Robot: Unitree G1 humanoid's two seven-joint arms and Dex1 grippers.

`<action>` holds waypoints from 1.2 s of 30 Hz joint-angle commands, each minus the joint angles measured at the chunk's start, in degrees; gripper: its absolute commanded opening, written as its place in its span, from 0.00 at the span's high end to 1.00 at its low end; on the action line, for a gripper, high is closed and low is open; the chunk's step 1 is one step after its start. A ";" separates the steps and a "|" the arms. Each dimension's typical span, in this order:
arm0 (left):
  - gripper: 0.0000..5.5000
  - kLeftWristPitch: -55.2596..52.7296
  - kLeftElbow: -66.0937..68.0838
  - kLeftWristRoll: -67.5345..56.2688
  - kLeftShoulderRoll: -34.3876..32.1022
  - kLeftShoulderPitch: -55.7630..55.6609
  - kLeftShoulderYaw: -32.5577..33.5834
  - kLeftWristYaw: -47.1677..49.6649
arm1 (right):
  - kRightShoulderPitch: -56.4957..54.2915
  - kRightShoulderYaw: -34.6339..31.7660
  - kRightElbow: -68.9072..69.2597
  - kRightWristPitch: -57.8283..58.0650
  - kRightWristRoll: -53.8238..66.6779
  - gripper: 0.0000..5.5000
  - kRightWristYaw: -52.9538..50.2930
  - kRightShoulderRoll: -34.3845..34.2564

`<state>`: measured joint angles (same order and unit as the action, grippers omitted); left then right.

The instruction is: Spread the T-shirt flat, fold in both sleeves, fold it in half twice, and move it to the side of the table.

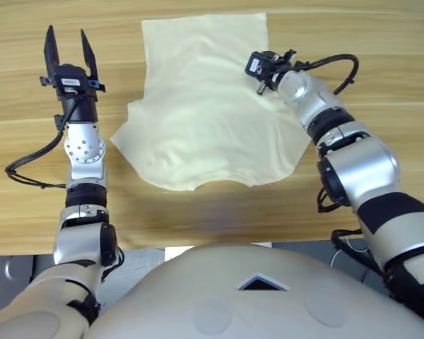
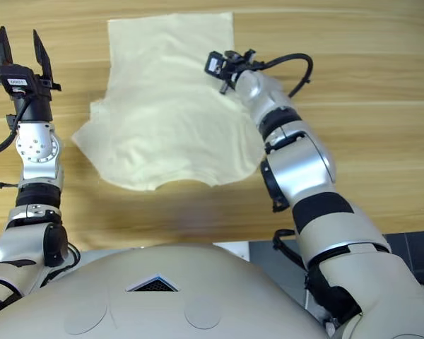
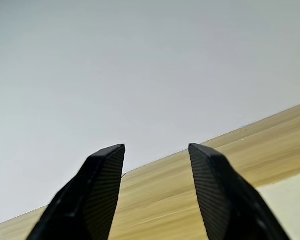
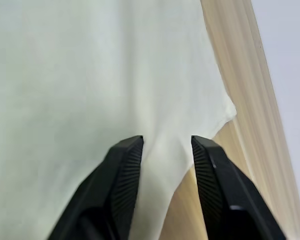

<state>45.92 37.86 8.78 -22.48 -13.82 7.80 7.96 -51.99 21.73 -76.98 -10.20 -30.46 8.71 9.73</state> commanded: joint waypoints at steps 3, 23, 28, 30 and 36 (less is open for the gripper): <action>0.57 -1.42 -1.78 2.45 -2.74 2.47 0.34 0.08 | 0.96 -3.43 -0.81 -1.51 2.83 0.68 -1.72 0.15; 0.57 -20.58 -47.24 29.06 -23.00 45.45 5.08 -22.03 | 37.38 -26.60 73.52 -13.70 23.69 0.68 6.39 16.14; 0.57 -25.58 -50.53 33.10 -21.97 45.86 4.27 -22.40 | 37.27 -26.06 72.64 -13.64 21.60 0.68 5.82 16.81; 0.57 -25.70 -49.70 33.45 -21.85 46.14 1.72 -23.60 | 37.68 -25.88 72.84 -13.96 21.51 0.68 6.24 17.02; 0.57 -25.55 -43.58 34.97 -22.72 40.06 -4.59 -23.83 | 39.60 -26.14 73.82 -14.31 22.08 0.68 6.13 17.05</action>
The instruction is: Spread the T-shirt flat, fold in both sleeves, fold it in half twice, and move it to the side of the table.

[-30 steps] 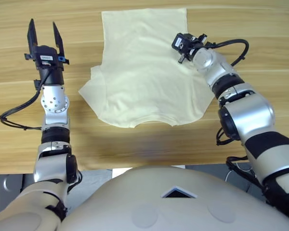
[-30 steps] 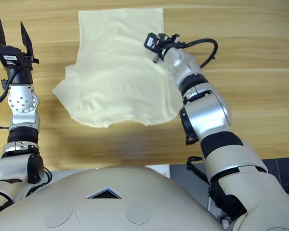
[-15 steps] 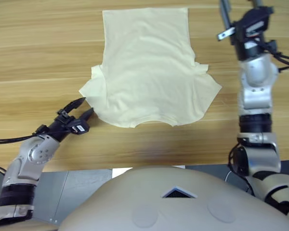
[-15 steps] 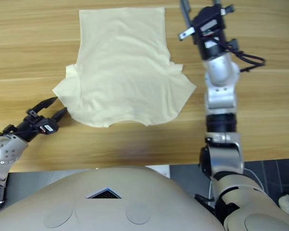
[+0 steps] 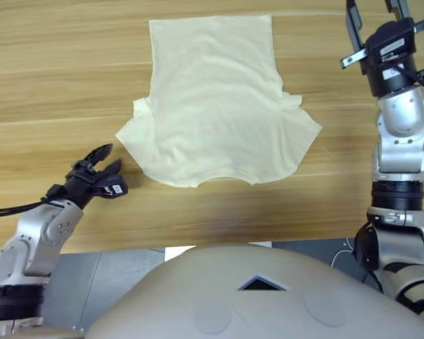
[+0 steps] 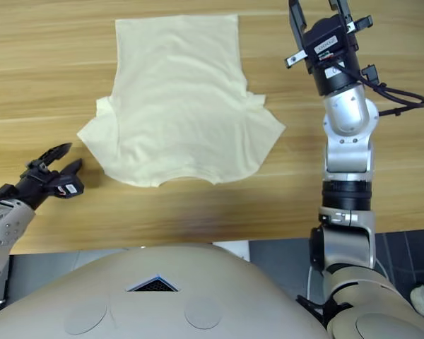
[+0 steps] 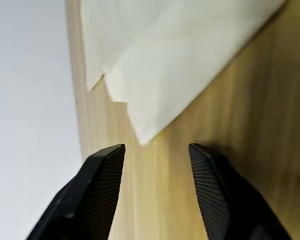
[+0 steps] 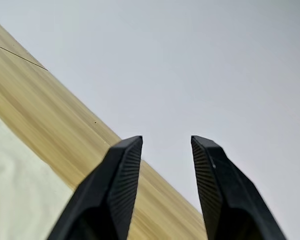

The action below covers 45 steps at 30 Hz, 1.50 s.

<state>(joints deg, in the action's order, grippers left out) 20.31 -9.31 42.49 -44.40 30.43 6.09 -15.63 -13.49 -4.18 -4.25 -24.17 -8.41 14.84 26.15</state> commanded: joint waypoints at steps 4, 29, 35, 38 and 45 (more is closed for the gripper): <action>0.57 0.58 8.51 2.42 -1.09 -8.95 -5.63 2.12 | 1.61 0.15 1.06 -0.63 -0.21 0.68 -0.29 0.25; 0.71 2.84 18.40 4.19 -4.99 -19.70 -17.81 5.78 | 3.25 0.34 1.36 -0.53 0.11 0.68 -0.98 0.02; 0.89 2.30 19.13 3.50 -5.00 -20.03 -17.87 6.89 | 3.65 0.44 1.63 0.08 0.24 0.68 -0.85 -0.07; 0.97 2.24 19.13 3.35 -4.75 -20.27 -17.97 7.36 | 3.85 0.73 1.55 0.49 0.20 0.68 -0.59 -0.10; 1.00 3.60 17.32 1.38 -3.62 -20.07 -17.70 9.79 | 4.26 0.83 1.49 0.90 0.25 0.68 -0.52 -0.01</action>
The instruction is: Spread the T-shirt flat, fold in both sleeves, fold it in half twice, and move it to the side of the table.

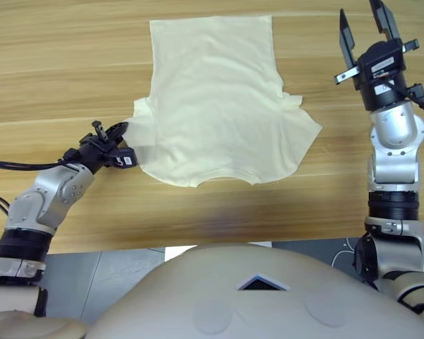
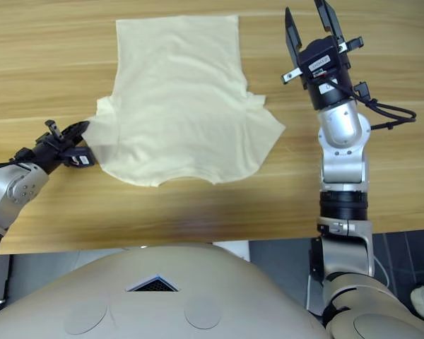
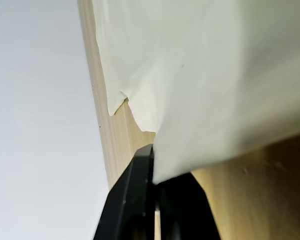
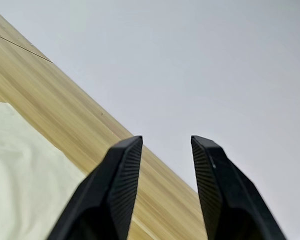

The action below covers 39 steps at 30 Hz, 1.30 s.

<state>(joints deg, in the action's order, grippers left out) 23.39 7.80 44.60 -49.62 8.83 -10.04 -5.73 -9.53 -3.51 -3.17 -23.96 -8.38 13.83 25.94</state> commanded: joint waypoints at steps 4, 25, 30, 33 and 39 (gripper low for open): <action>1.00 1.21 -2.81 -1.37 3.29 0.90 -2.06 0.80 | 1.17 -0.13 0.83 0.66 0.29 0.68 0.26 0.20; 1.00 6.90 -2.28 1.47 7.55 -7.77 -6.92 2.77 | 2.41 -0.39 0.26 0.03 -0.26 0.68 -0.46 0.07; 1.00 8.51 -0.75 0.68 9.28 -9.56 -9.59 1.31 | 2.46 -0.49 0.37 0.10 -0.34 0.68 -0.61 0.05; 0.89 8.93 0.80 -1.31 10.87 -10.70 -10.16 0.63 | 2.23 -0.18 -0.10 -0.03 -0.33 0.68 -0.61 -0.21; 0.75 8.38 1.10 -3.17 12.53 -11.79 -7.26 4.11 | 4.04 -0.45 -1.02 -0.71 -3.42 0.68 -1.13 1.86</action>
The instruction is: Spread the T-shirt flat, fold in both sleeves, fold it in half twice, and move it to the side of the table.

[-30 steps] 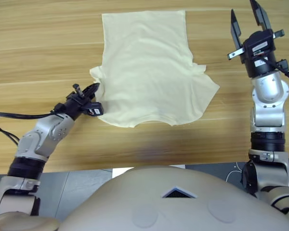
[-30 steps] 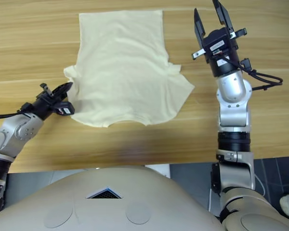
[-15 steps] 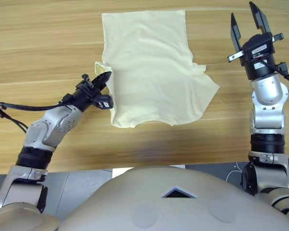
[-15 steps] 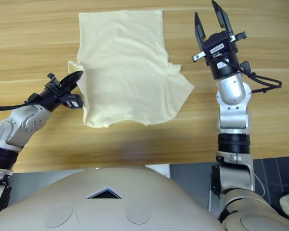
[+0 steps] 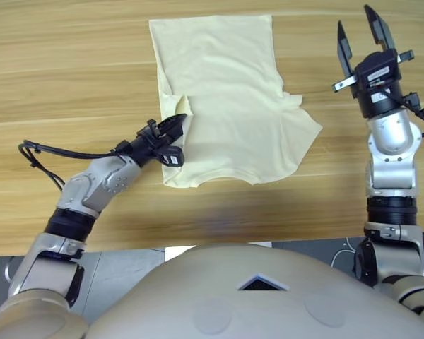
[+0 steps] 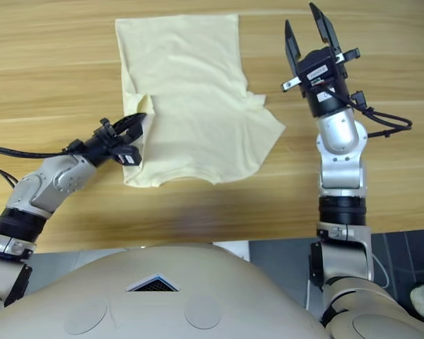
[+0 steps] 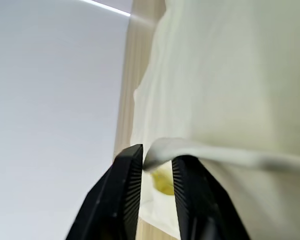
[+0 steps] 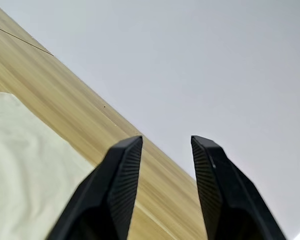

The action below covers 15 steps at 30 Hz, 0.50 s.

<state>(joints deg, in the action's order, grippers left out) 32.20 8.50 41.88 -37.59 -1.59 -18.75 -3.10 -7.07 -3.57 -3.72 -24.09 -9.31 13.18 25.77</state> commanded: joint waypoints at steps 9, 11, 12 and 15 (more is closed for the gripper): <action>0.75 7.09 -0.63 -16.93 3.06 3.61 -1.98 -6.70 | 17.21 1.34 -7.99 -8.49 -29.33 0.68 -6.57 24.78; 0.75 8.91 -2.58 -24.10 3.90 4.68 1.20 -6.57 | 23.34 -4.34 -6.39 -8.94 -27.99 0.68 -7.01 28.98; 0.75 9.49 -3.01 -26.88 4.45 4.68 3.07 -6.04 | 25.18 -5.92 -5.71 -8.75 -27.77 0.68 -6.89 30.25; 0.75 10.49 -1.51 -31.30 7.02 2.48 7.52 -3.98 | 25.26 -0.19 -5.78 -9.56 -28.01 0.68 -3.20 28.85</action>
<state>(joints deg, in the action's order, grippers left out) 42.31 6.11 12.53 -32.32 2.75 -13.98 -8.22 18.67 -8.59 -9.81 -32.75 -36.93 7.10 55.93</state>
